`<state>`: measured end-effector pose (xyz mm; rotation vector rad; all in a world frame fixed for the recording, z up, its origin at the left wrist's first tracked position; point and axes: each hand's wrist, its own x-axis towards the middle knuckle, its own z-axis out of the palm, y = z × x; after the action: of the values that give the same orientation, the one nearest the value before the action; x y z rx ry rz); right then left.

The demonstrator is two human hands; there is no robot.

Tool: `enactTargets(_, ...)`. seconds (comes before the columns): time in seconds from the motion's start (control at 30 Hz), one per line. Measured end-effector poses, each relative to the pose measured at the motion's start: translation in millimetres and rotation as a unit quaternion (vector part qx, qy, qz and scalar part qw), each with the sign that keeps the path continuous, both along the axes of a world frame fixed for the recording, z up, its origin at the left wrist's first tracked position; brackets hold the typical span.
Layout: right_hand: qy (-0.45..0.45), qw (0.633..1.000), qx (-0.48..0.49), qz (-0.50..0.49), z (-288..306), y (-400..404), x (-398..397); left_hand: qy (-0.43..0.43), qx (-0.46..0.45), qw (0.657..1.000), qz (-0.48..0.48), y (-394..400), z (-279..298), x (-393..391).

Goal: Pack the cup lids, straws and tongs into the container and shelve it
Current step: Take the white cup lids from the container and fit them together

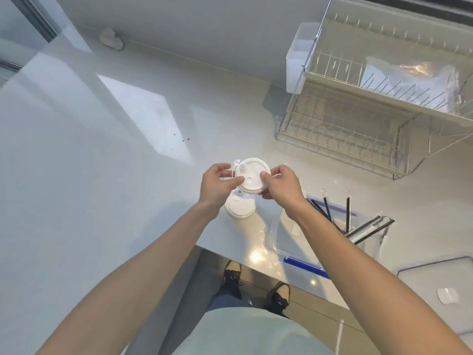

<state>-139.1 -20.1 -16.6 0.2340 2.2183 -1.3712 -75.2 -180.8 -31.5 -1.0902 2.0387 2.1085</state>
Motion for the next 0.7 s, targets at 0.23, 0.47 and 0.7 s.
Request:
enactTargets(0.23,-0.020,0.978,0.182,0.104,-39,-13,26,-0.066,-0.070,0.995,-0.013,1,-48,20)
enactTargets(0.47,-0.060,0.977,0.174,0.109,-53,-18,30,-0.055,-0.129,0.988,-0.063,1,-70,22)
enactTargets(0.7,-0.060,0.965,0.222,0.126,-56,-25,29,-0.024,-0.173,0.980,-0.093,4,-81,23)
